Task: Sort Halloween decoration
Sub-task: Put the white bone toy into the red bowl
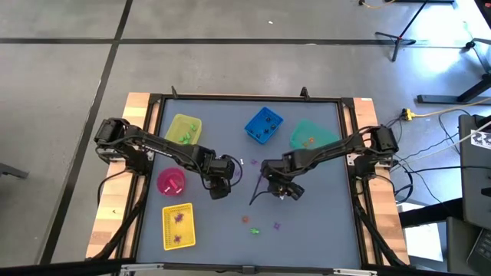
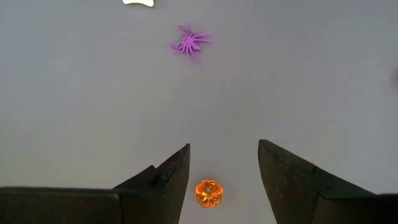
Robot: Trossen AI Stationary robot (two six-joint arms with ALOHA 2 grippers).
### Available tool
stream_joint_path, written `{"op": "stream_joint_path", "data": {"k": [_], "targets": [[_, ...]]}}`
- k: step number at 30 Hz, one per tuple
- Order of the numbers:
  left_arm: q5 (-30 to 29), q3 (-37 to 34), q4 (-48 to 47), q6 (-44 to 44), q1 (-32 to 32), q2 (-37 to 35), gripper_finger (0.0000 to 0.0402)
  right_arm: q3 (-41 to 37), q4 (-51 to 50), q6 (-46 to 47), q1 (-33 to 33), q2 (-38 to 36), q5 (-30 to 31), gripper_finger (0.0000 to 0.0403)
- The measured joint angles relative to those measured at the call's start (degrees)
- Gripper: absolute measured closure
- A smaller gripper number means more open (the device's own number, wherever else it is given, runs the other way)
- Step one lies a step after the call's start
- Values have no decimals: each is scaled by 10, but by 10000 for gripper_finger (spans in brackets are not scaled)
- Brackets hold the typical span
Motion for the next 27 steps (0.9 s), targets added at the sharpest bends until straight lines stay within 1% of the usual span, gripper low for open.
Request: {"op": "stream_joint_path", "data": {"k": [7,10,13,21,27], "targets": [[0,0,6,0,0,0,229,0,2,0,0,23,-1,153],[0,0,12,0,0,0,229,1,0,-1,0,25,-5,161],[0,0,16,1,0,0,229,1,0,-1,0,25,-5,182],[0,0,18,1,0,0,229,1,-1,0,0,25,-4,261],[0,0,19,1,0,0,229,1,-1,1,0,25,-2,299]]}}
